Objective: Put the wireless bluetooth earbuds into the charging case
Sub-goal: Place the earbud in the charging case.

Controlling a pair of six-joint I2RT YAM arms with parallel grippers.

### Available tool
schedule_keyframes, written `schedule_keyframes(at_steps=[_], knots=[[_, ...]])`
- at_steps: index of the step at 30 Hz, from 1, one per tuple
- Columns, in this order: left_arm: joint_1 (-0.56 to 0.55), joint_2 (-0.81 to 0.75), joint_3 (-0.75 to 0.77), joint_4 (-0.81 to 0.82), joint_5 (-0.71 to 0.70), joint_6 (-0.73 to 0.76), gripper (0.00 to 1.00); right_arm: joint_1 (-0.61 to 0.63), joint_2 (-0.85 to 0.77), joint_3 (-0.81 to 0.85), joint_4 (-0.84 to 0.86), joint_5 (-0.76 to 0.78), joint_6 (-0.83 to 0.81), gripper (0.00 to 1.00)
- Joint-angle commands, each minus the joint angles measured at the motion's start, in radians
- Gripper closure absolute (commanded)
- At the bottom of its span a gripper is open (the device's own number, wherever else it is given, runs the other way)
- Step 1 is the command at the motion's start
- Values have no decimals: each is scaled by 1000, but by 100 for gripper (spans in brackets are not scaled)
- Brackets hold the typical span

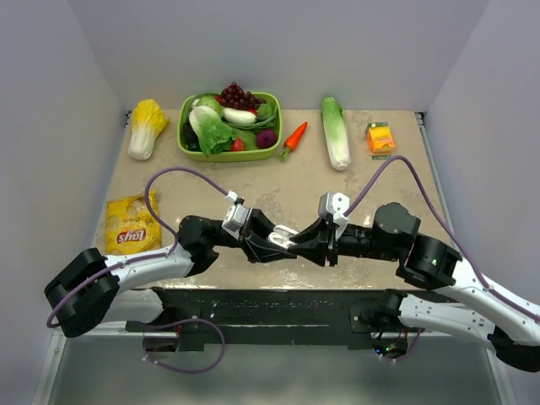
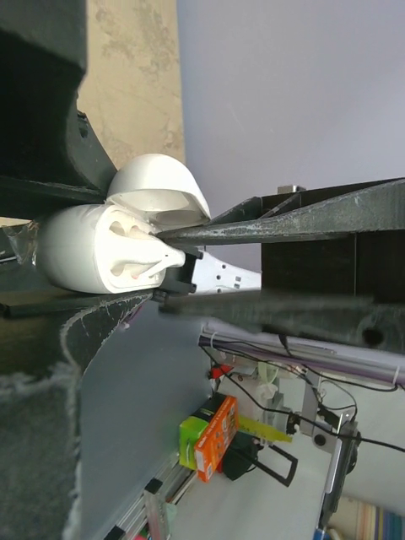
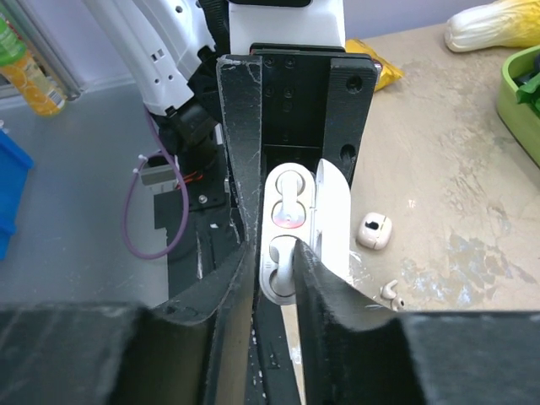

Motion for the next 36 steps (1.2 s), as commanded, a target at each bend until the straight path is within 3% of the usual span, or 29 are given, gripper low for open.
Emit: schedule_keyframes(at_steps=[1, 4, 9, 13, 15, 18, 21, 36], knots=[[-4, -28, 43, 238, 7, 28, 100, 0, -11, 25, 5, 87, 5, 60], [-4, -25, 35, 229, -1, 37, 100, 0, -42, 29, 43, 107, 31, 54], [-4, -17, 9, 227, -18, 54, 100, -2, -102, 34, 126, 259, 89, 53], [-4, -17, -16, 227, -26, 65, 100, -2, -101, 16, 154, 418, 140, 59], [-6, -26, -20, 201, -30, 80, 100, -2, -58, 22, 126, 472, 160, 68], [-16, -64, -29, 123, -67, 152, 100, -2, 5, 33, 79, 468, 171, 82], [-30, -100, -36, 22, -142, 250, 100, -2, 39, 22, 69, 443, 181, 87], [-35, -118, -39, -92, -228, 318, 100, 0, 28, -12, 149, 325, 188, 84]])
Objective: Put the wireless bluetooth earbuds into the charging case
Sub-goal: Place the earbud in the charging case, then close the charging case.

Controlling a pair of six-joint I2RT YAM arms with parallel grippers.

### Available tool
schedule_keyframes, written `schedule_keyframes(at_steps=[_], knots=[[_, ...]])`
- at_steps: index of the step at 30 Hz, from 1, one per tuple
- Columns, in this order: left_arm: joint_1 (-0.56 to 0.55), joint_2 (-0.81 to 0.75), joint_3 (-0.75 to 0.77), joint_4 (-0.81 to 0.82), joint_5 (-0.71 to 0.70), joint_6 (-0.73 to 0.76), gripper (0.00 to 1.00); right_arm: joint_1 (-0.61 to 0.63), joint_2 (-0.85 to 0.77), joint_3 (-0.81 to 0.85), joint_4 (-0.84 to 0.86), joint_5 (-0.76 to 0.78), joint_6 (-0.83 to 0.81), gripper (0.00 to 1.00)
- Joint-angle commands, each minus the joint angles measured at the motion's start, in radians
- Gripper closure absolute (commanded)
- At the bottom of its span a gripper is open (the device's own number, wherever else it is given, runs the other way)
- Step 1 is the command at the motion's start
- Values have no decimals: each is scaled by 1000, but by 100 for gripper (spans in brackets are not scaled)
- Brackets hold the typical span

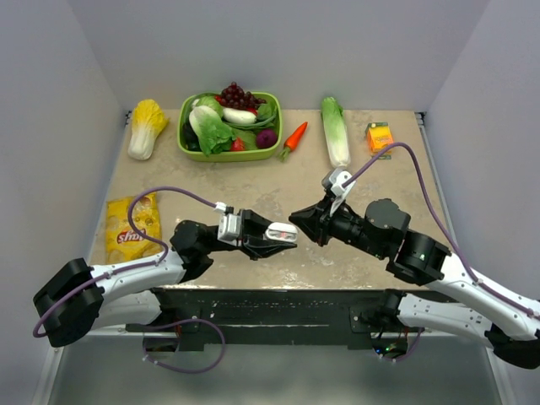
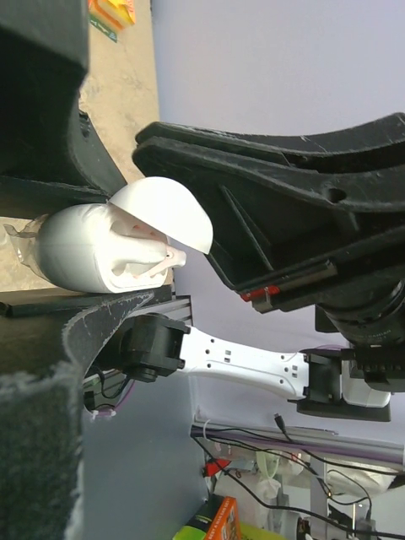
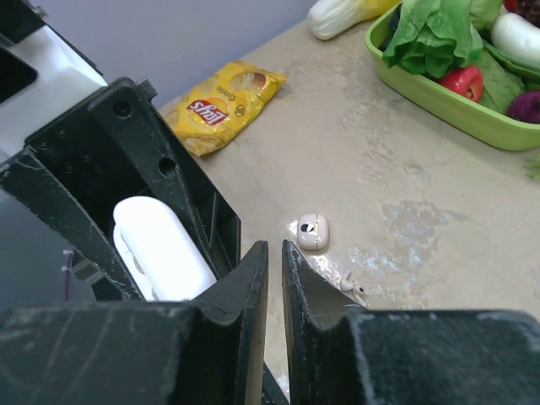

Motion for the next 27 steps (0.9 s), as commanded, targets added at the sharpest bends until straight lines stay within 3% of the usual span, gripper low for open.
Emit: schedule_keyframes(at_steps=[1, 15, 17, 21, 23, 27], knots=[[-2, -14, -2, 14, -32, 39, 100, -1, -24, -3, 70, -53, 6, 84], [-2, -11, 16, -13, -60, 42, 100, 1, -17, -17, 49, -147, -9, 85], [-2, -11, 15, -27, -79, 44, 100, 1, -24, -18, 34, -25, 25, 80], [-2, 30, 48, -151, -229, 31, 100, -4, -86, -104, 17, 409, 136, 63], [13, 75, 79, -266, -390, -33, 100, -7, -104, -150, 34, 517, 161, 58], [73, 263, 168, -387, -487, -209, 100, -13, -54, -221, 11, 545, 226, 53]])
